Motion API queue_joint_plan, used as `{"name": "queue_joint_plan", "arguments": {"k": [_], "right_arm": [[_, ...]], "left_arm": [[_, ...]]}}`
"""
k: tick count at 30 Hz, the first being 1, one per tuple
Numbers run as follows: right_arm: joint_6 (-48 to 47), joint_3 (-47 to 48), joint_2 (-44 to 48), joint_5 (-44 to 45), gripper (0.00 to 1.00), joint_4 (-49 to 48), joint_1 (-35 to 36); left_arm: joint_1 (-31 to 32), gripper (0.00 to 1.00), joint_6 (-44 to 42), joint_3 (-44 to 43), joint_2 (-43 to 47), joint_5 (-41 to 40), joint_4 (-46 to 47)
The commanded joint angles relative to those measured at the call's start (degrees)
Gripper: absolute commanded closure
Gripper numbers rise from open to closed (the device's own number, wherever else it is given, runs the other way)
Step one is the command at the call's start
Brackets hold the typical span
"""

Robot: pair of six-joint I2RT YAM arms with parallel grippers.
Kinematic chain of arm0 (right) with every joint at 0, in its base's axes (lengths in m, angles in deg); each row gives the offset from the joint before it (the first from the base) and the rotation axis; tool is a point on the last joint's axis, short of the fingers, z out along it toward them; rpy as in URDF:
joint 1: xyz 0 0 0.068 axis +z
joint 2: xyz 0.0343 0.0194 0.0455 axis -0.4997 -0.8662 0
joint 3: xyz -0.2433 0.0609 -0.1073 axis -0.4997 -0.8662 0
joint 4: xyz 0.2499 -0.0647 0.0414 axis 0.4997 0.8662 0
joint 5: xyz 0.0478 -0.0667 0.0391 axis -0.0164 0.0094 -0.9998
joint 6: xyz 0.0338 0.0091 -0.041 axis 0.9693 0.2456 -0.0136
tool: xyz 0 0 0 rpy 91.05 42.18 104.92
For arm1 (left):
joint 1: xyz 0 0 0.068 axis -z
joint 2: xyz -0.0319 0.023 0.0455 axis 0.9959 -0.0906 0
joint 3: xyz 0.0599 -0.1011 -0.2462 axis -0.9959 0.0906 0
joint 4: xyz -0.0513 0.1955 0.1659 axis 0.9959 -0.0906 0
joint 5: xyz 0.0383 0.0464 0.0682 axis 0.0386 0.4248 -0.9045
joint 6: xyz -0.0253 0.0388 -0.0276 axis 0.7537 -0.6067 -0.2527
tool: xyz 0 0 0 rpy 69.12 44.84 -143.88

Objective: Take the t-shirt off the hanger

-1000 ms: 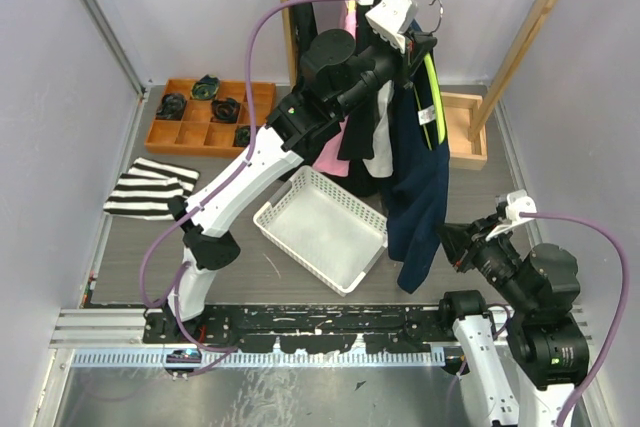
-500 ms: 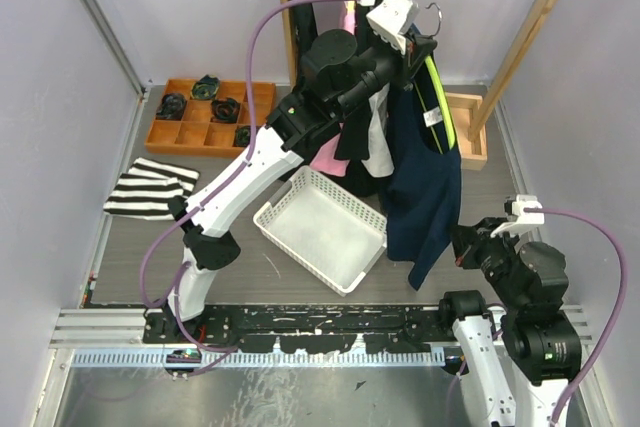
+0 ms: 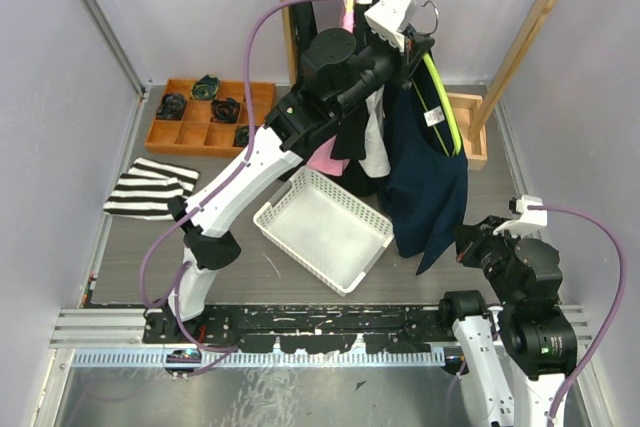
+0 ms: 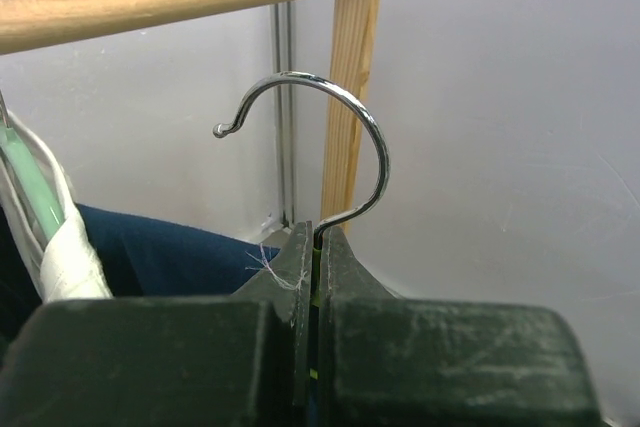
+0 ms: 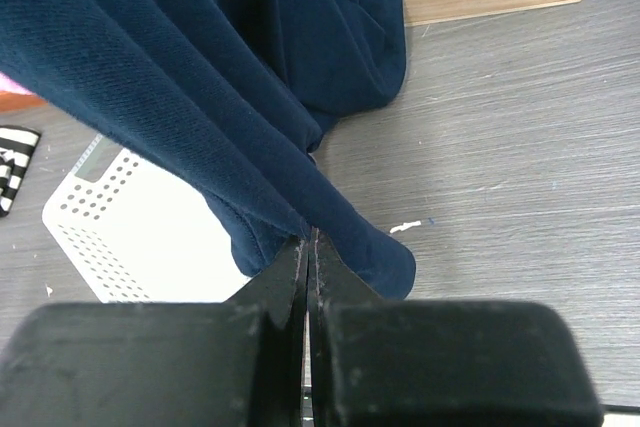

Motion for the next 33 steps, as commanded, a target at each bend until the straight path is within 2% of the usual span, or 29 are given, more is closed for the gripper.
{"name": "queue_joint_plan", "arguments": {"k": [1,18,23,26,30,33], "right_arm": [[0.5,0.3,-1.1,1.9,0.99,4.0,-0.2],[2.3,0.3,-6.1,0.6,0.99,4.8,-0.2],[-0.4,0.6,-7.0,-3.0,0.99,3.0,-0.2],[-2.9,2.6,-4.6,-4.2,0.91,0.1,-0.3],[-4.6,5.8,-2.0,-5.1,0.86,-2.4,-0.2],[-5.2,7.2,-0.9,-5.9,0.76,-3.3,-0.2]], "left_arm": [[-0.6,1.0,0.3,-6.1,1.1,-3.9,12.2],[-1.2,1.0,0.7,-5.1,2.8,-4.3,11.8],[-1.1,1.0,0.7,-5.1,3.0,-4.3,11.5],[-1.2,1.0,0.9,-4.6,2.9,-4.0,10.8],[-1.2,1.0,1.7,-3.4,3.0,-3.6,10.7],[-1.2,1.0,2.2,-3.2,2.8,-3.4,10.7]]}}
